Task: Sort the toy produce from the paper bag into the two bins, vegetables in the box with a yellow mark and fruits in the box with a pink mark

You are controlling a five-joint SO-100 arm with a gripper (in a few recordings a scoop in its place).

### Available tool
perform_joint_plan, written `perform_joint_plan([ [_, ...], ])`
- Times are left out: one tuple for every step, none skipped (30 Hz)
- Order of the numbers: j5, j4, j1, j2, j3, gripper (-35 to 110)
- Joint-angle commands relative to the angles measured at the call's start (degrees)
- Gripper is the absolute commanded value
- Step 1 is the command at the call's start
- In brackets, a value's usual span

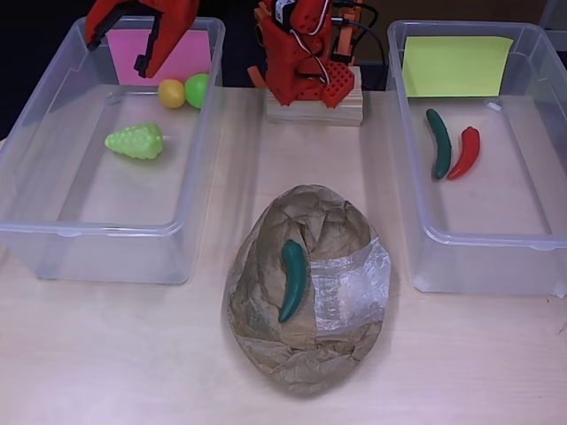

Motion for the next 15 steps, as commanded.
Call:
perform_joint_plan([
  [-0.9, 1.0, -13.7, -0.4, -6.8, 29],
  [-0.9, 0.8, -17.8, -2.2, -8.1, 29],
  [-0.8, 0.5, -21.8, -4.4, -9.2, 29],
  [-0.3, 0.4, -25.4, -7.0, -10.1, 29],
  [1.1, 0.2, -28.5, -9.8, -10.9, 29],
  [3.2, -0.3, -31.0, -12.7, -11.2, 29],
  [4.9, -1.3, -33.5, -15.2, -11.3, 30],
  [6.9, -2.6, -35.9, -17.5, -11.3, 30],
  [8.8, -4.0, -38.0, -19.5, -11.2, 30],
  [10.5, -5.3, -40.1, -21.7, -11.2, 31],
  [12.2, -5.9, -41.7, -24.1, -11.8, 31],
  [13.9, -6.1, -43.2, -26.5, -12.6, 31],
  [15.2, -6.3, -44.6, -28.8, -13.4, 31],
  [16.5, -6.7, -45.8, -30.8, -14.2, 32],
  [17.8, -7.2, -46.8, -32.6, -14.9, 32],
])
